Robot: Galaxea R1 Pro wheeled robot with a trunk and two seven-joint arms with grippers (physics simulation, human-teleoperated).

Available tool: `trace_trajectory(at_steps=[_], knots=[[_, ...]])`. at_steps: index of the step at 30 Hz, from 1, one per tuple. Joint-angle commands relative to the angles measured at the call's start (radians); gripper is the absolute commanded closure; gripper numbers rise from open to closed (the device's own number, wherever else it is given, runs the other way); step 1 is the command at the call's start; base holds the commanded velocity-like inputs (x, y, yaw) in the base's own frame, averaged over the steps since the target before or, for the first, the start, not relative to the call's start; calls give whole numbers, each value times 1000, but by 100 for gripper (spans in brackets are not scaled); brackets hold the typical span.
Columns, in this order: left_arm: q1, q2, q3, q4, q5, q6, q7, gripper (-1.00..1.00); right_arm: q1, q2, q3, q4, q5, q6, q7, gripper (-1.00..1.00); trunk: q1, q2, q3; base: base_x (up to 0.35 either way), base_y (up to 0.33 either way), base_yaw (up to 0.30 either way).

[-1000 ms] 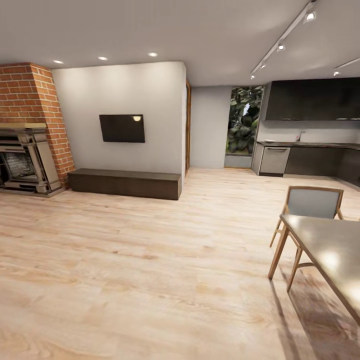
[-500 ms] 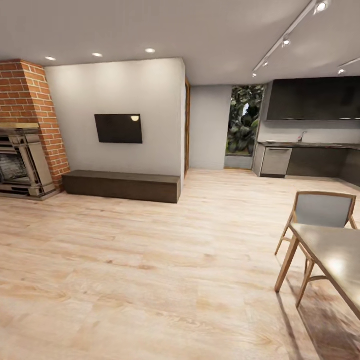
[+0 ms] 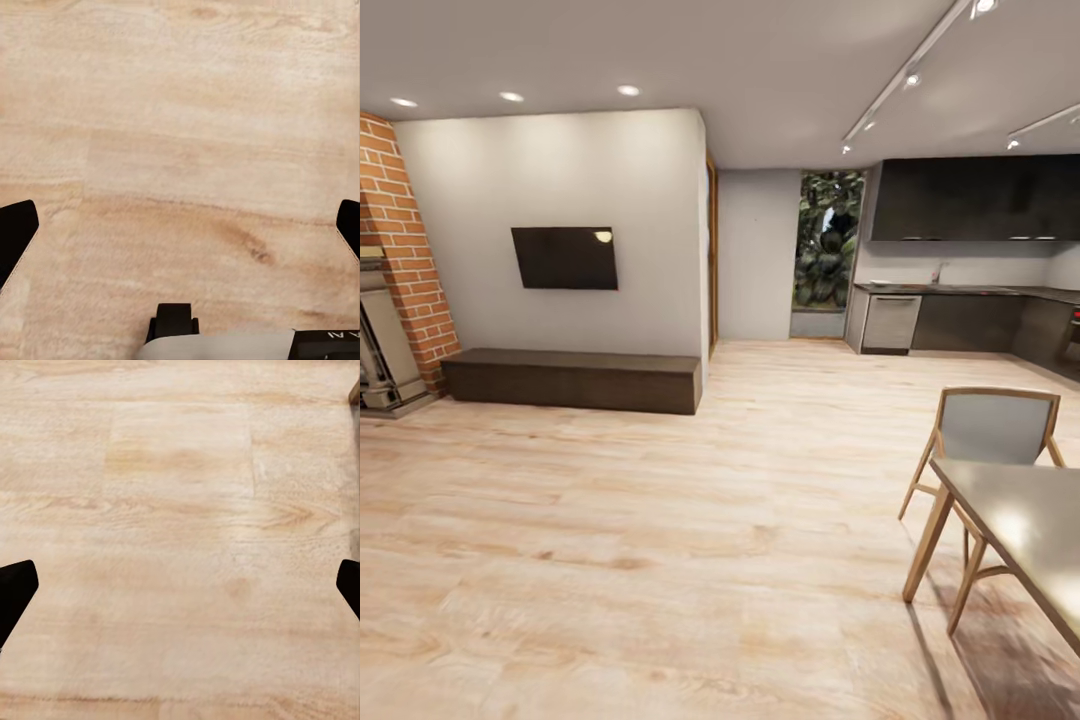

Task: In the kitchen, take the Vidalia onion out of the sink, dice it on the chopping board with the paring knife, put the diced onion into the bowl on the countertop, then place both the paring knife and the chopping board into the sink.

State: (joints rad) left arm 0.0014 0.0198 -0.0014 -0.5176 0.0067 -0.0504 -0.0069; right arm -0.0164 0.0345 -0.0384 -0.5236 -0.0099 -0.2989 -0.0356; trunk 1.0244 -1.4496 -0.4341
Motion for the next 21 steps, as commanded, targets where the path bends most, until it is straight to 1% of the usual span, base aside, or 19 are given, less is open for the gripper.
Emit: trace_trajectory(at_steps=[1,9,15,21], knots=[[0,0,0,-1,1,-2,-1,-100,-1,1,-3,1,-1,-3,0,-100,1,0,-1,346,0,-11],[0,0,0,-1,0,-2,-1,-100,-1,1,-3,1,-1,-3,2,-100,1,0,-1,346,0,-3],[0,0,0,-1,1,-2,-1,-100,-1,1,-3,1,-1,-4,2,-100,1,0,-1,346,0,-97],[0,0,0,-1,0,-2,-1,-100,-1,1,-3,1,-1,-4,-1,-100,1,0,-1,346,0,-22]])
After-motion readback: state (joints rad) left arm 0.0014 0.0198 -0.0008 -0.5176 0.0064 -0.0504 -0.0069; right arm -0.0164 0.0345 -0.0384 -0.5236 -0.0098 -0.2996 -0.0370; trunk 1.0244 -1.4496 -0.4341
